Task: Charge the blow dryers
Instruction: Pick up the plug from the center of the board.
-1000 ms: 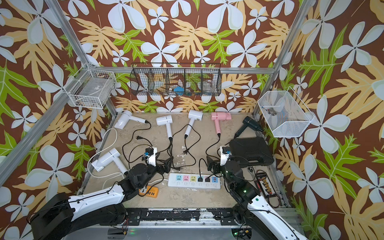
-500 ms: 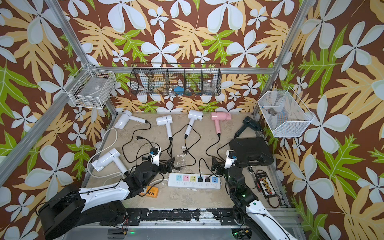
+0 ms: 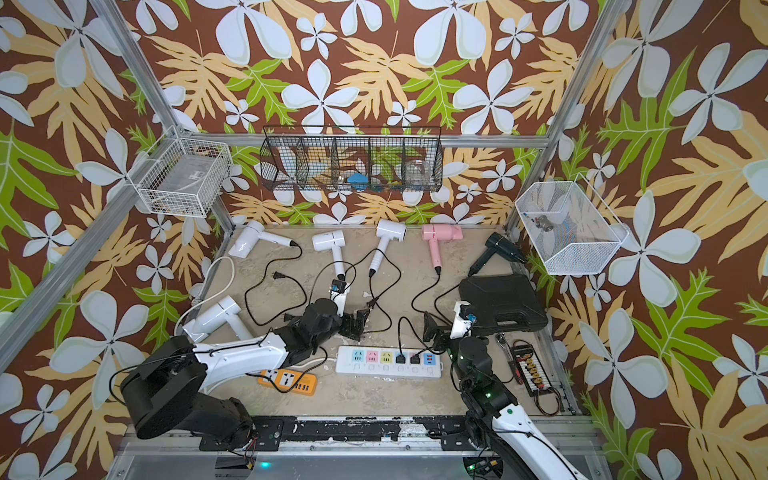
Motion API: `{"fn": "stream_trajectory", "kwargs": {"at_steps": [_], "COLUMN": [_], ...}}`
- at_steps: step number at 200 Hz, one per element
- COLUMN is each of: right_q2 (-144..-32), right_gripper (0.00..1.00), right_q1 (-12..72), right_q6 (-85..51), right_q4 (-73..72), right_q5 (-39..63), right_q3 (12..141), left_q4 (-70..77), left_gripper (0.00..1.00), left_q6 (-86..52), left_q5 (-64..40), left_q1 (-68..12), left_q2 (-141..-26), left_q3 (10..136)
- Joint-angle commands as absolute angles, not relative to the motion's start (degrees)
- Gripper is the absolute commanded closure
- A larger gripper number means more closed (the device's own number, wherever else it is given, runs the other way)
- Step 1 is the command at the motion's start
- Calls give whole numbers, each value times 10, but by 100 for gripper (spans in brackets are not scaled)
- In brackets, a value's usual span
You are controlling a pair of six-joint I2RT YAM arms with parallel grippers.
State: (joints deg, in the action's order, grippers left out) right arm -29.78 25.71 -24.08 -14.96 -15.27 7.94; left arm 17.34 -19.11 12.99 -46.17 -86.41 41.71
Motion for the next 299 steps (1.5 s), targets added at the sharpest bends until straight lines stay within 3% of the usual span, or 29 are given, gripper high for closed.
{"fn": "stream_trajectory", "kwargs": {"at_steps": [1,80,153,203,299], "right_q2": [-312,-319,-340,-345,-356], "right_gripper": [0,0,0,0,0], "right_q1": [258,257,257,257,257], "right_q6": [-284,-254,-256,-256,-256], "right_q4": [-160,-92,-91,-95,-98], "right_q5": [-215,-167,-176,-172,-171], "right_q3": [90,143,146,146,146], "left_q4": [88,-44,-59,-72,-115], "left_gripper": [7,30,41,38,61], "left_q6": [-167,-114,-116,-103,-67], "left_q5": [133,117,73,94,54], "left_q1": [-461,-458,-432,-427,-411], "left_q2": [-888,-1003,-1012,-1018,-1094], "left_q3": [461,618,632,628,700]}}
